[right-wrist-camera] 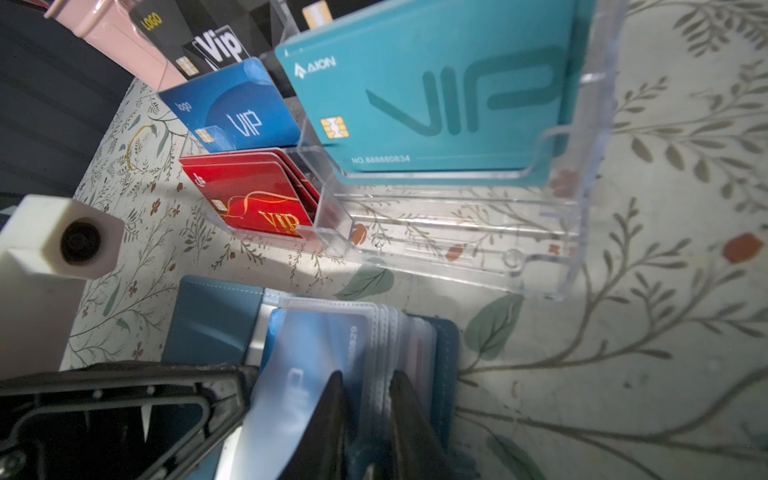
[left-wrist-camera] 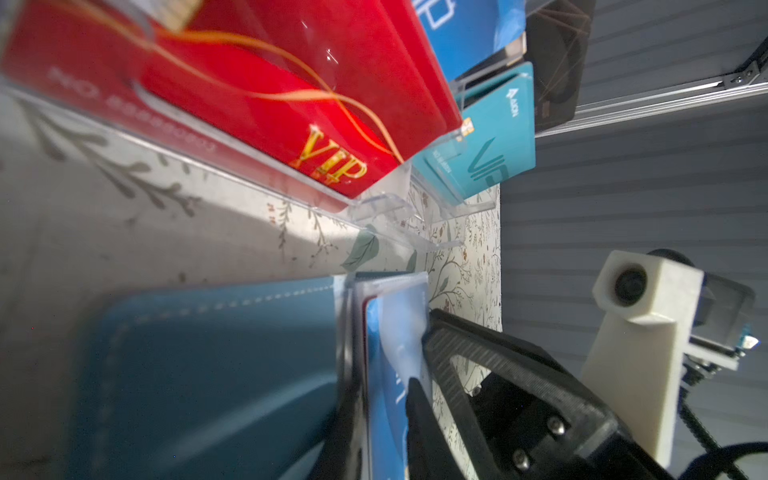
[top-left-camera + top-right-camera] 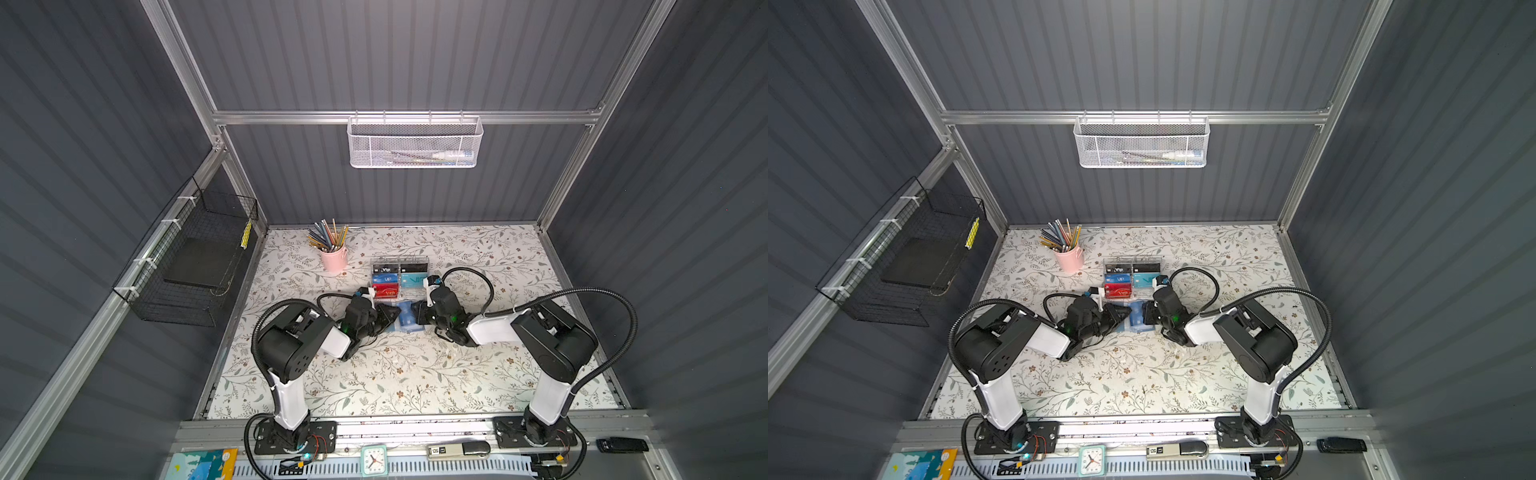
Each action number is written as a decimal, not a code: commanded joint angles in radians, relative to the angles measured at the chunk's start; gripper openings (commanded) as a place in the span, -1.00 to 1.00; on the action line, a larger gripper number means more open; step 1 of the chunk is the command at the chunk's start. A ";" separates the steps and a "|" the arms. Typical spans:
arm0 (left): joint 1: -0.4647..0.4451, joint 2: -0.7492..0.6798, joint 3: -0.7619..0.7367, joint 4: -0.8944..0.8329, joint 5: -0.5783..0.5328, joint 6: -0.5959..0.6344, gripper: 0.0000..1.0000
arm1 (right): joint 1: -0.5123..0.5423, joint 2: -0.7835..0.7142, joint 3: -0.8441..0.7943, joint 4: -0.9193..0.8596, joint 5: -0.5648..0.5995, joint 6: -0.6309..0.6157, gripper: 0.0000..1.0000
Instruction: Take the credit cards out of the card holder
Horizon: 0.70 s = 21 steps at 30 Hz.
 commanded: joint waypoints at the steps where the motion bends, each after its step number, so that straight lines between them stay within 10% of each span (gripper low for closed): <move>1: -0.015 -0.028 0.034 0.074 0.007 -0.006 -0.60 | 0.023 0.086 -0.059 -0.260 -0.093 -0.007 -0.57; 21: -0.021 -0.004 0.081 0.073 -0.003 -0.013 -0.63 | 0.023 0.088 -0.056 -0.265 -0.102 -0.008 -0.58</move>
